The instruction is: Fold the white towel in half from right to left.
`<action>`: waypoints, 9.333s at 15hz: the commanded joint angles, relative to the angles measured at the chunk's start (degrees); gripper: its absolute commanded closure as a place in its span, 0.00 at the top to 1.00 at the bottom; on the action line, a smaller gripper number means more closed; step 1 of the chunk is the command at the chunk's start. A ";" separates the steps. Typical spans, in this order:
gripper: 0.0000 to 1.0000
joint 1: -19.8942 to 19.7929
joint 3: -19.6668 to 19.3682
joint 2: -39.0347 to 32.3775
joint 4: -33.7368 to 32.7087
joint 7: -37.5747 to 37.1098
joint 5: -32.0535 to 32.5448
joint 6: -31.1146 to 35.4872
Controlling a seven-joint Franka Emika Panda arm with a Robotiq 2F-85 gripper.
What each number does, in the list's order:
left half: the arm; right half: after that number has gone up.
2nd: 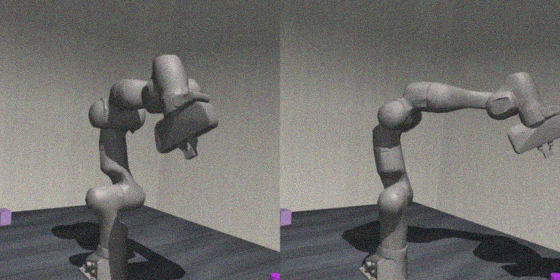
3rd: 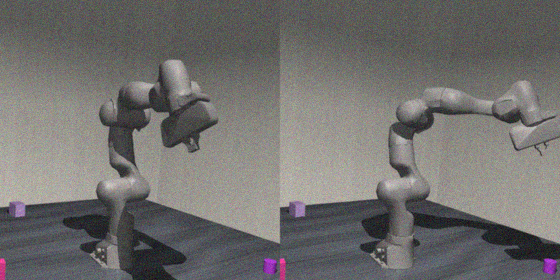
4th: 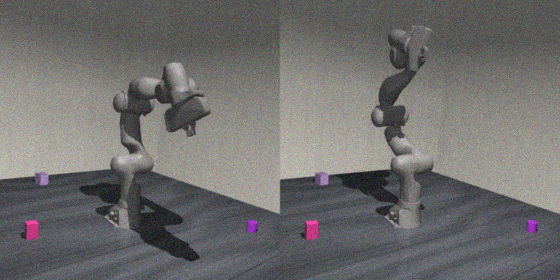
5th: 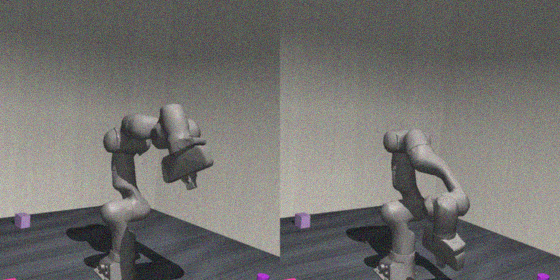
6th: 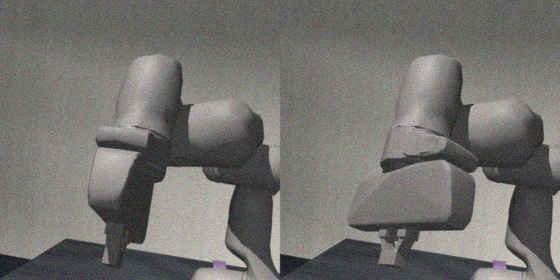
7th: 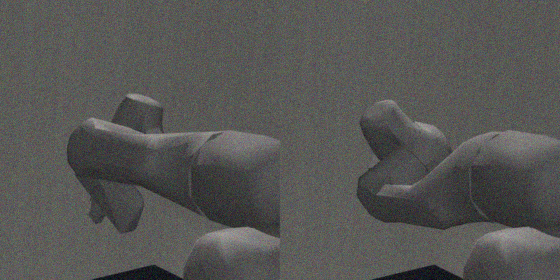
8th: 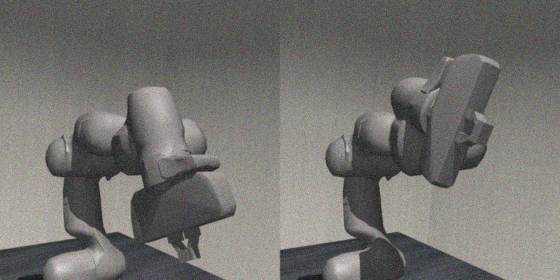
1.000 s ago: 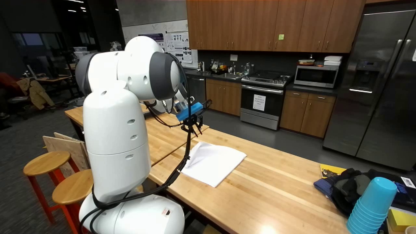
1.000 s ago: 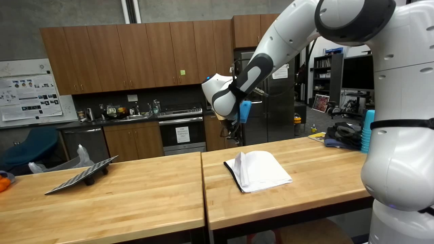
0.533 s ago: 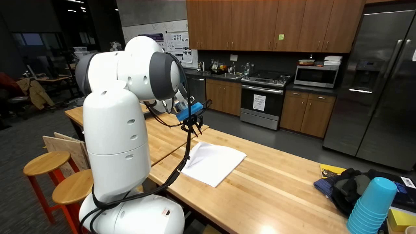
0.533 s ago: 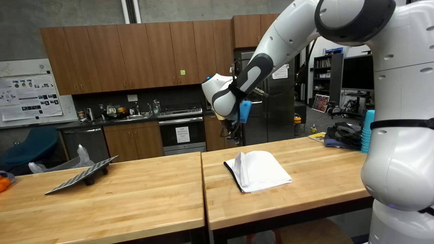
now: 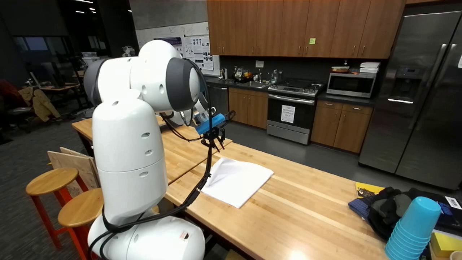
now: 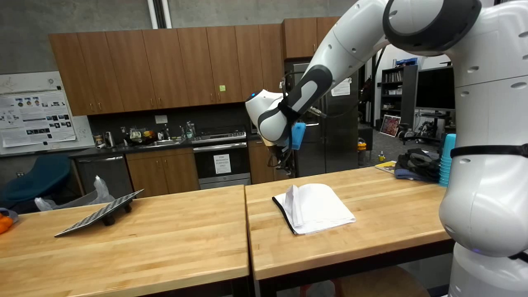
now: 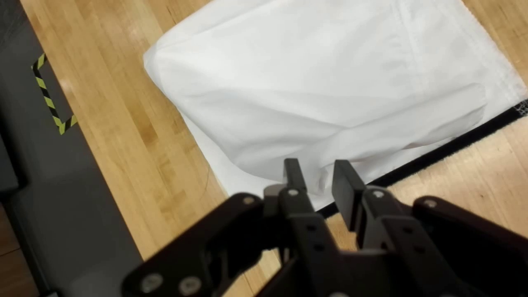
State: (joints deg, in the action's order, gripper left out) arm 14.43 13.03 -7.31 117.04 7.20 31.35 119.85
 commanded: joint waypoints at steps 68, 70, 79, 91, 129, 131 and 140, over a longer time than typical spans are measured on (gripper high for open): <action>1.00 5.38 -5.19 -25.49 -26.12 -6.81 -5.41 -17.81; 1.00 5.67 -5.73 -26.27 -27.06 -6.76 -4.03 -19.86; 0.61 6.24 -5.71 -29.02 -30.03 -6.31 -1.75 -21.19; 0.00 4.80 -5.96 -26.88 -26.29 -19.56 -10.26 -5.15; 0.77 14.04 -14.48 -24.66 -17.85 -43.29 -12.49 26.42; 0.88 16.03 -14.52 -24.52 -19.89 -43.57 -10.83 25.46; 1.00 19.31 -16.01 -14.39 -10.42 -51.61 -5.94 20.70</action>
State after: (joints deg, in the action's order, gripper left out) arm 32.73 -1.20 -29.41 97.95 -39.46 22.65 143.20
